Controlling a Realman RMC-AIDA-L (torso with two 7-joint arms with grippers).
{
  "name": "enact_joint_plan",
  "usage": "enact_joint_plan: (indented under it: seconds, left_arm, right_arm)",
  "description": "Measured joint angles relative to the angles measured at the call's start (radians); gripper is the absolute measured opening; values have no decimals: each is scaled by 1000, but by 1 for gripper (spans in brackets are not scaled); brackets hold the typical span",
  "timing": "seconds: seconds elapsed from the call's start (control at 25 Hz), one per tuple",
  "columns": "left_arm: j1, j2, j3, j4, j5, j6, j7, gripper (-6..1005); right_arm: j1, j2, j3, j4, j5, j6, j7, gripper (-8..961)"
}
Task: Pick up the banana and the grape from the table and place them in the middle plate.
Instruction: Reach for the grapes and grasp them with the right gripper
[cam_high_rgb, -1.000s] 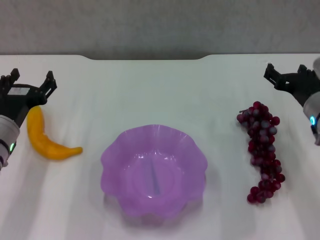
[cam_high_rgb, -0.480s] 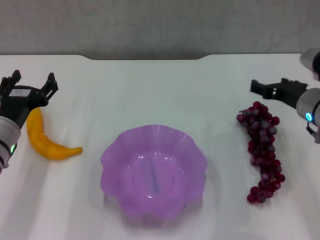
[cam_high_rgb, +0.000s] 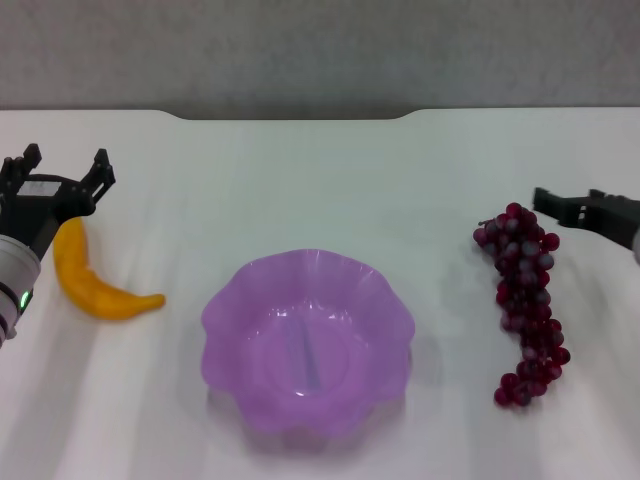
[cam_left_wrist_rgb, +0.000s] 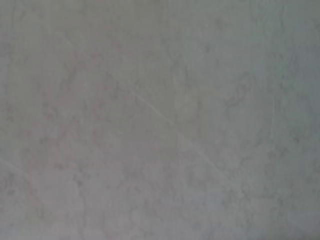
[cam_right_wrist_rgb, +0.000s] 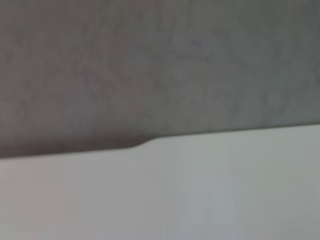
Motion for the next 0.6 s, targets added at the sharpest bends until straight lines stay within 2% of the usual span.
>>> enact_joint_plan:
  seconds: [0.08, 0.28, 0.6]
  left_arm:
    - [0, 0, 0, 2, 0, 0, 0, 890]
    - [-6, -1, 2, 8, 0, -1, -2, 890]
    - [-10, -4, 1, 12, 0, -1, -3, 890]
  right_arm:
    - [-12, -1, 6, -10, -6, -9, 7, 818]
    - [25, -2, -3, 54, -7, -20, -7, 816]
    - [46, 8, -181, 120, 65, -183, 3, 817]
